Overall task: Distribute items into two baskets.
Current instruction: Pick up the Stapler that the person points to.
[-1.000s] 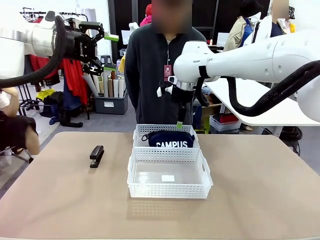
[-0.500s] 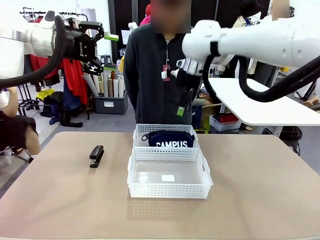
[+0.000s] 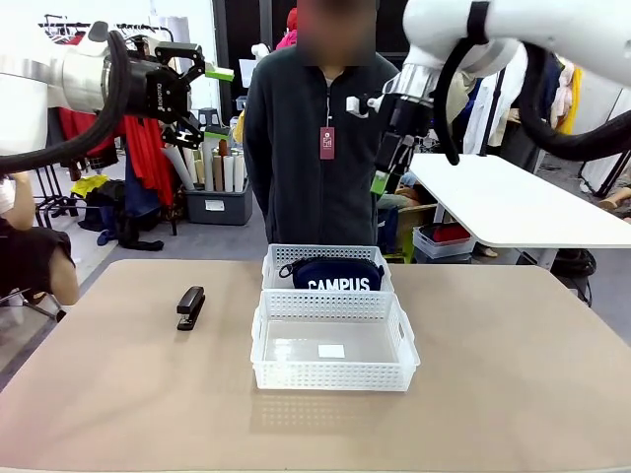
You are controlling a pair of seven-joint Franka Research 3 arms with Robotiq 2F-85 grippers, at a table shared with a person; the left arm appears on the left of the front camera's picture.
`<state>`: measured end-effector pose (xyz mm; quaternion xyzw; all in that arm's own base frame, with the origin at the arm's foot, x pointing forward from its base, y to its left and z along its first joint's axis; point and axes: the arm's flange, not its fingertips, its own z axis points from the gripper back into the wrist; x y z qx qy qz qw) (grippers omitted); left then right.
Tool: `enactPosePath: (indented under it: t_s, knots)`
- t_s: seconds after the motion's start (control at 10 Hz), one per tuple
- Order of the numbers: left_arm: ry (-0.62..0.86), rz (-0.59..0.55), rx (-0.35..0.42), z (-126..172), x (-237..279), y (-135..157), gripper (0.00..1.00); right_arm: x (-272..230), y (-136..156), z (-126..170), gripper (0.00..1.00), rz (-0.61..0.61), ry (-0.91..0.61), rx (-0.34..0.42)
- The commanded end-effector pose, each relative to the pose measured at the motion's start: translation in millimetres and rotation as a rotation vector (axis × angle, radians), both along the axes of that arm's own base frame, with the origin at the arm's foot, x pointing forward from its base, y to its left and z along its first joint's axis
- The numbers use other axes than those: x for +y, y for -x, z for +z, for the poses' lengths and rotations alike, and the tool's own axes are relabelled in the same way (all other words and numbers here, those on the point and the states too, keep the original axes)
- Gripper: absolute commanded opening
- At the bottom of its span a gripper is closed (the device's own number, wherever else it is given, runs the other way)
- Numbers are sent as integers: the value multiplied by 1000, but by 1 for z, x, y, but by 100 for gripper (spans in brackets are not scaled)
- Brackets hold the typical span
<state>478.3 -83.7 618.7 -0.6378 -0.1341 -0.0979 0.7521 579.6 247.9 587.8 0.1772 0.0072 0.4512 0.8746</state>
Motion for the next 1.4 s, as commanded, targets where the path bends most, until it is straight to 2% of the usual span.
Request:
enactPosePath:
  t_s: [0.0, 0.2, 0.3, 0.5, 0.6, 0.7, 1.2, 1.3]
  knots:
    - [5, -1, 6, 3, 0, 1, 100, -25, 24, 8, 100, -149, -98, 0]
    - [5, -1, 6, 3, 0, 1, 100, -55, 33, 24, 100, -312, -159, -25]
    - [5, -1, 6, 3, 0, 1, 100, -68, 34, 23, 100, -393, -189, -60]
    - [5, -1, 6, 3, 0, 1, 100, -81, 26, 24, 100, -489, -226, -91]
    - [5, -1, 6, 3, 0, 1, 100, -81, 25, 23, 100, -477, -214, -126]
    - [5, -1, 6, 3, 0, 1, 100, -88, 12, 38, 100, -429, -199, -63]
    - [5, -1, 6, 3, 0, 1, 100, -87, 14, 32, 100, -436, -197, -67]
    - [5, -1, 6, 3, 0, 1, 100, -89, 9, 35, 100, -525, -295, 29]
